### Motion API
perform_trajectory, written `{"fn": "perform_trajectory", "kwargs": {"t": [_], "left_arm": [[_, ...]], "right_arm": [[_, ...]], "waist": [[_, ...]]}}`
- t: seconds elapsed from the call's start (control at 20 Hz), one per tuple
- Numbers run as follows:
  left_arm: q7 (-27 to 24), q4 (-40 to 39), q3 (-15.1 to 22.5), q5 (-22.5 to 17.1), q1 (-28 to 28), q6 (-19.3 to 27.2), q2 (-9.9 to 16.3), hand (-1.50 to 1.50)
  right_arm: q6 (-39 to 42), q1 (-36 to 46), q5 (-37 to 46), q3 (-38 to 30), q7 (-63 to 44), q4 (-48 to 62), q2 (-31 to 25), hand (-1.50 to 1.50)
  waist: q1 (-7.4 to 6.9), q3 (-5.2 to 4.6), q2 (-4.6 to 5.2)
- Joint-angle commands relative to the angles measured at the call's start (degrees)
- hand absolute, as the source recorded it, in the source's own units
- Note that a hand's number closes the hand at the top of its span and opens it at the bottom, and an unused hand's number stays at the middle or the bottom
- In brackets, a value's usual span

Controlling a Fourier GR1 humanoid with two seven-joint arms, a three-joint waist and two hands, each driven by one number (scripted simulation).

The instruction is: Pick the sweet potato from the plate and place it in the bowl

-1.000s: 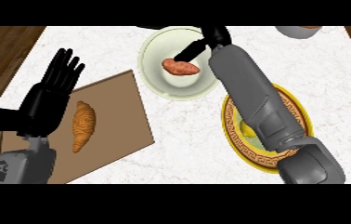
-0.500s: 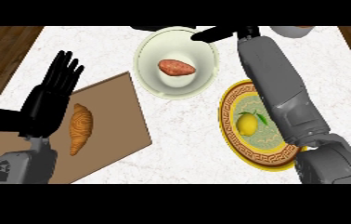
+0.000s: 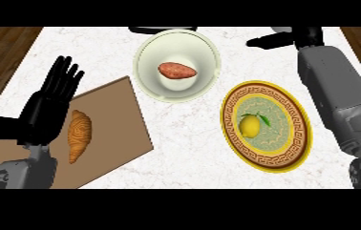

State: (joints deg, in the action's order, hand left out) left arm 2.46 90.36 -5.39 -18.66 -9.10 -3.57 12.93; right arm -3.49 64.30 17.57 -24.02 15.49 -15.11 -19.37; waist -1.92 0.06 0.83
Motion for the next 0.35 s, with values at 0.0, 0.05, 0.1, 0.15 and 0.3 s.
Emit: {"fn": "perform_trajectory", "kwargs": {"t": [0.0, 0.05, 0.1, 0.15, 0.3], "left_arm": [[1.6, 3.5, 1.0, 1.2, 0.6, 1.7, -0.6, 0.0], [2.1, 2.7, -1.2, -1.1, 2.1, -0.2, 0.7, 0.0], [0.6, -0.6, -0.9, 0.3, -1.3, 0.8, -0.1, 0.0], [1.2, -0.3, -1.2, 0.5, -1.8, 0.7, 0.7, 0.0], [0.1, 2.0, -0.4, -0.1, 1.7, -0.8, -0.3, 0.0]], "right_arm": [[6.8, -2.7, -0.9, -0.8, 2.6, 1.4, -5.9, -1.5], [9.1, -3.2, -1.5, -0.8, 2.9, 0.6, -6.8, -1.5], [11.2, -5.0, -1.2, -0.3, 4.2, 0.4, -7.7, -1.5], [13.7, -4.9, -2.1, -1.1, 5.0, 0.5, -9.6, -1.5], [13.8, -6.6, -1.5, -0.7, 6.5, 2.1, -10.6, -1.5]], "waist": [[-0.05, 0.04, -0.1], [0.28, 0.01, -0.29], [0.98, -0.01, -0.3], [0.78, 0.01, -0.23], [-0.1, 0.03, -0.1]]}}
